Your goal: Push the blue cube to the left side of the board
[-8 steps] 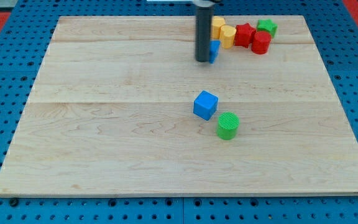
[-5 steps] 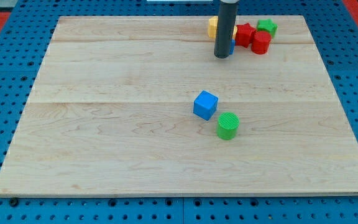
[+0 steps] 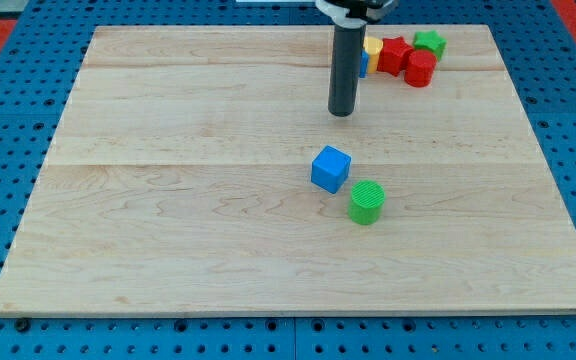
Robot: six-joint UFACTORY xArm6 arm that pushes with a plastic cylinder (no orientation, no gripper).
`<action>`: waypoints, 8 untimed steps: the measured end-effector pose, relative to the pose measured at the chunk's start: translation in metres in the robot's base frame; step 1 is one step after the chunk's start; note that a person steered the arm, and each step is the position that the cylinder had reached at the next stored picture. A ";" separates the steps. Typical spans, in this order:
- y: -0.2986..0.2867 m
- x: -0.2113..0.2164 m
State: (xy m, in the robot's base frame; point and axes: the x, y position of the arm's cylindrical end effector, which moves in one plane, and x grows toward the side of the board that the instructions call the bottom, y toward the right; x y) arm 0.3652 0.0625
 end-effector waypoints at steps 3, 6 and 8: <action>0.088 0.067; -0.009 0.119; -0.041 0.085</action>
